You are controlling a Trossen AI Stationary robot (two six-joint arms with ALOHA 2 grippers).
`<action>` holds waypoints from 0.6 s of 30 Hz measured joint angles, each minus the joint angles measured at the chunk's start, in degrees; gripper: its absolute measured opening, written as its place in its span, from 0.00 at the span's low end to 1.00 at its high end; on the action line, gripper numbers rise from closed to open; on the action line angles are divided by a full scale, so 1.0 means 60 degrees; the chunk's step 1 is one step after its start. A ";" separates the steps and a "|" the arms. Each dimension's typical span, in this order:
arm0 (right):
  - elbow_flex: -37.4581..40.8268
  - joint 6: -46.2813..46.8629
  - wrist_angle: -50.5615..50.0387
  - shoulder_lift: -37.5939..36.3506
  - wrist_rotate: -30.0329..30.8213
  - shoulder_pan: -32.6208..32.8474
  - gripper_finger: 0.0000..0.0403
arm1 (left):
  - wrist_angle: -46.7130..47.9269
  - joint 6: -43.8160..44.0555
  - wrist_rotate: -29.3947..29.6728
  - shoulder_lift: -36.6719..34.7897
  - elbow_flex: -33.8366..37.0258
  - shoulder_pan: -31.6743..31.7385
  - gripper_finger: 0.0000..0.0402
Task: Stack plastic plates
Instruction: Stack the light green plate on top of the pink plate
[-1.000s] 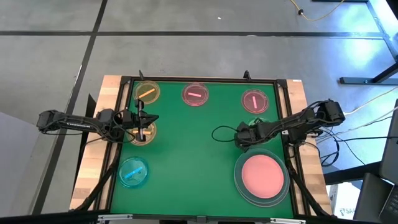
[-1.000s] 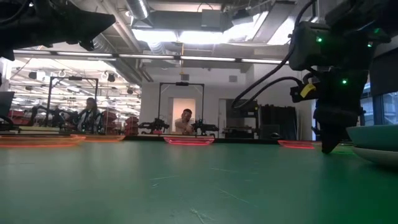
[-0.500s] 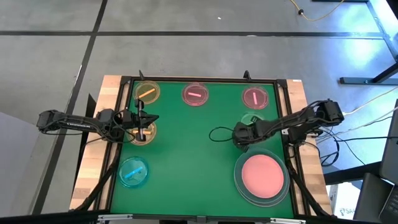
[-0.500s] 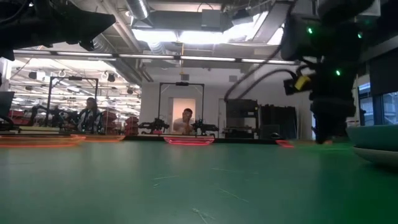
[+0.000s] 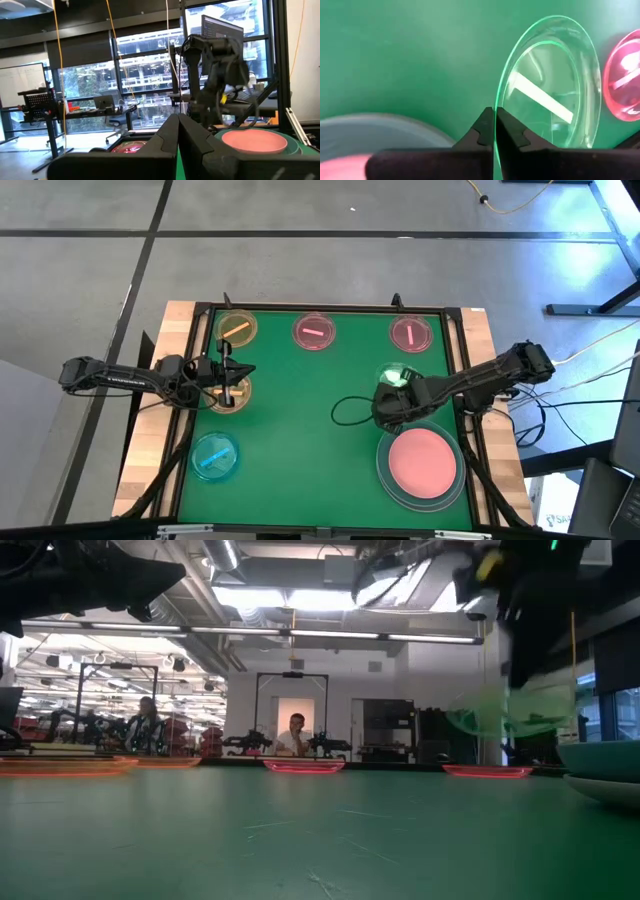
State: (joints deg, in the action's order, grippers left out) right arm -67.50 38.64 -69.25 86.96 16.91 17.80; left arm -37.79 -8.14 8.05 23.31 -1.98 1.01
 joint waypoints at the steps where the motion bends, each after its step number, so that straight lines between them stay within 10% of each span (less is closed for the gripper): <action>1: -0.0255 0.0098 -0.0269 0.0000 -0.0256 0.0078 0.01 | 0.0002 0.0000 0.0000 0.0000 0.0000 -0.0002 0.01; 12: -0.2289 0.2787 -0.1227 -0.0011 -0.4473 0.1363 0.01 | 0.0005 0.0010 0.0000 -0.0003 0.0000 0.0002 0.01; 18: -0.2340 0.4766 -0.0807 0.0037 -0.5108 0.2928 0.00 | 0.0002 0.0018 0.0000 0.0000 0.0000 0.0002 0.01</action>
State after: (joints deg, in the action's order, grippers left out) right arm -81.54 67.23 -74.09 87.18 -13.74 35.37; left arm -37.78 -8.03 8.05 23.31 -1.98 1.02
